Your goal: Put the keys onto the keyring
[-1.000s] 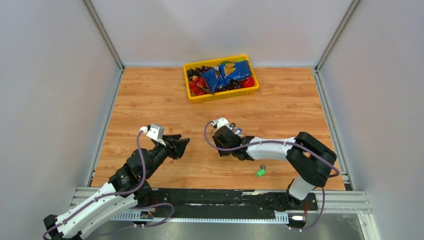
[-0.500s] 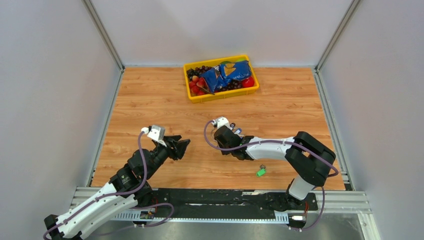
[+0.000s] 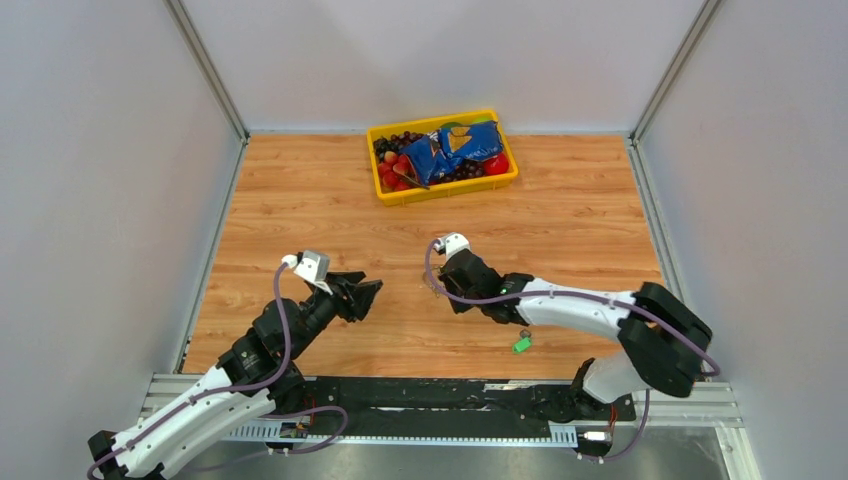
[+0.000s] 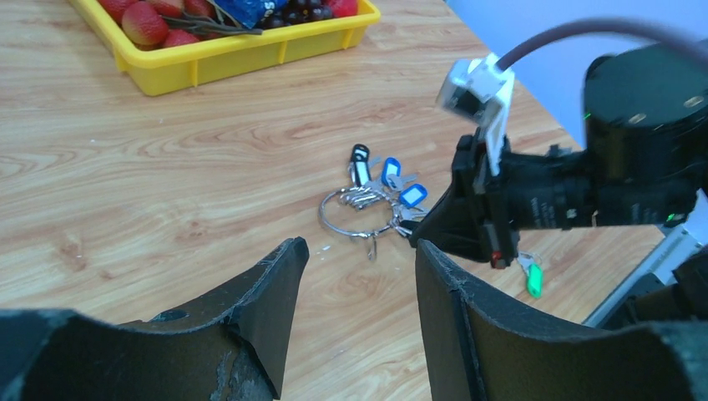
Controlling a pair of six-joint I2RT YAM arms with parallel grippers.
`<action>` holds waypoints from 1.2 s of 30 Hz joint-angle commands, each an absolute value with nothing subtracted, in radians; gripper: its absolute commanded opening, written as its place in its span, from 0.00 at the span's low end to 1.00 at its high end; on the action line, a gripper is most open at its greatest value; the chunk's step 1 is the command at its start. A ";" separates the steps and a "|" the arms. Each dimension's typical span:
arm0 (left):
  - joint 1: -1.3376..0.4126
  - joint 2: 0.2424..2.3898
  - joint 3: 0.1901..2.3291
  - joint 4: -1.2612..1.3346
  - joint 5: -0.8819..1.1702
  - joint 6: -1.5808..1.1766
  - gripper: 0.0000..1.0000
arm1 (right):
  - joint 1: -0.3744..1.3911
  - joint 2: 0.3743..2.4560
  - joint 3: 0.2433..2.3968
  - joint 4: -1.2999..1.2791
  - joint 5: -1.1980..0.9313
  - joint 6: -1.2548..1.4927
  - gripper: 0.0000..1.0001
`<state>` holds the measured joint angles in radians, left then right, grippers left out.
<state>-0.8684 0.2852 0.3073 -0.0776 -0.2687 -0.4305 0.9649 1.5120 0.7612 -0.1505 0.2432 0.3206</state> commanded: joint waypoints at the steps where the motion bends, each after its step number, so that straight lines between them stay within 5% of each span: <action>1: -0.867 0.279 0.362 -0.049 -0.187 -0.467 0.60 | 0.960 1.333 0.783 -0.239 0.116 0.330 0.00; 15: -0.866 0.420 0.447 0.059 0.139 -0.358 0.52 | 0.963 1.172 1.059 -0.663 -0.096 0.324 0.00; 36: -0.867 0.490 0.331 0.377 0.226 -0.234 0.60 | 0.964 1.301 1.427 -0.943 -0.167 0.360 0.00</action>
